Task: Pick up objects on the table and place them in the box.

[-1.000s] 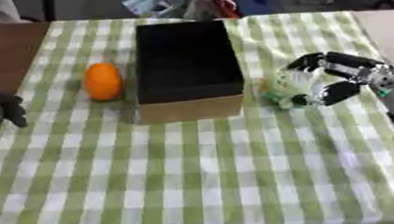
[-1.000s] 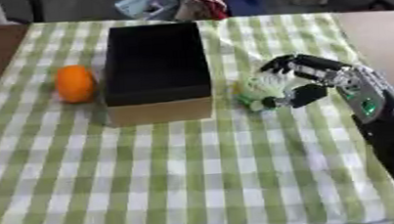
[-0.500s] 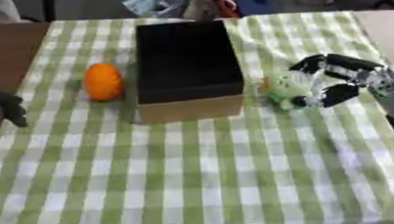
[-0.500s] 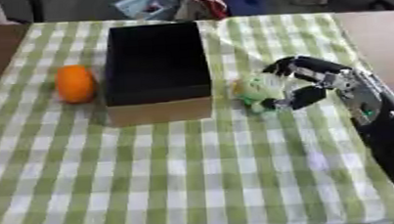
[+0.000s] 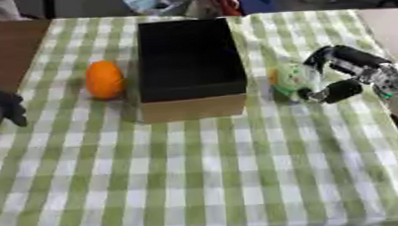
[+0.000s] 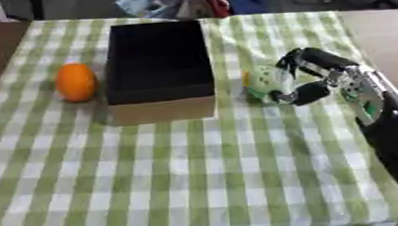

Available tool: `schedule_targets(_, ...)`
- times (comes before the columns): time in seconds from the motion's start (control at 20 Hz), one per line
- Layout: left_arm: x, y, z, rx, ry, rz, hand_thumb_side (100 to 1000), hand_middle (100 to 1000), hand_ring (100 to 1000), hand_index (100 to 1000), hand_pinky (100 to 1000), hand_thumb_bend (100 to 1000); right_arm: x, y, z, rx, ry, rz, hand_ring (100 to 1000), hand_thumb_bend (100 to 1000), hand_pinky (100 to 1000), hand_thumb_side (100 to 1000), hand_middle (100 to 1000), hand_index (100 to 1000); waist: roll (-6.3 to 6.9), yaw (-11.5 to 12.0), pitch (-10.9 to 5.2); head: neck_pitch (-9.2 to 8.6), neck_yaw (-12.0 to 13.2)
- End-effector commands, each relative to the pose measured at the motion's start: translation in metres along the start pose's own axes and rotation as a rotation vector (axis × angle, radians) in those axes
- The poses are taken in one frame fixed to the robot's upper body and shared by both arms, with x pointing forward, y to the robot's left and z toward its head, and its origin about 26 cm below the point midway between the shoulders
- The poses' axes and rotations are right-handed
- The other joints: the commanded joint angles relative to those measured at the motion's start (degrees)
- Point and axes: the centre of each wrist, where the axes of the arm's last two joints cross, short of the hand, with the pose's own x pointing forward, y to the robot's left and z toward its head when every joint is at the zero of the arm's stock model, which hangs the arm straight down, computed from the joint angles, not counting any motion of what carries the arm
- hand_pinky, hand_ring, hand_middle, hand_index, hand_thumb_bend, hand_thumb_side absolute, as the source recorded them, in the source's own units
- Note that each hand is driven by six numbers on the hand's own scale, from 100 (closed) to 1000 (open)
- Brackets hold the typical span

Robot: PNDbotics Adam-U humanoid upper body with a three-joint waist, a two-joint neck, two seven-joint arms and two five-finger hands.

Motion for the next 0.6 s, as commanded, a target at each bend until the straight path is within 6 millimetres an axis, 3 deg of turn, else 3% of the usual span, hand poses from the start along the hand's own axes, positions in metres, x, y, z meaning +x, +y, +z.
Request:
schedule_targets(0.05,0.004,0.004,-0.001,-0.006,-0.008,-0.018,679,549,535,719,632,100,-0.002,-0.029,0.003,-0.095,-0.013,0.056,447,209,692,191,410,574,0.04,-0.08,-0.85,0.12,-0.04)
schedule_targets(0.1,0.004,0.004,-0.001,-0.006,-0.008,-0.018,679,549,535,719,632,100,-0.001,-0.032,0.003,-0.108,-0.021,0.06,445,136,692,264,409,573,0.02,-0.08,-0.86,0.12,-0.03)
schedule_targets(0.15,0.004,0.004,-0.001,-0.006,-0.007,-0.019,679,549,535,719,632,100,0.0,-0.036,0.003,-0.119,-0.03,0.064,445,206,692,181,408,573,-0.02,-0.09,-0.88,0.11,-0.01)
schedule_targets(0.6,0.003,0.005,-0.001,-0.011,-0.004,-0.019,680,550,536,719,632,100,0.022,-0.094,-0.003,-0.234,-0.134,0.082,446,230,694,100,409,575,-0.32,-0.21,-1.12,-0.01,0.17)
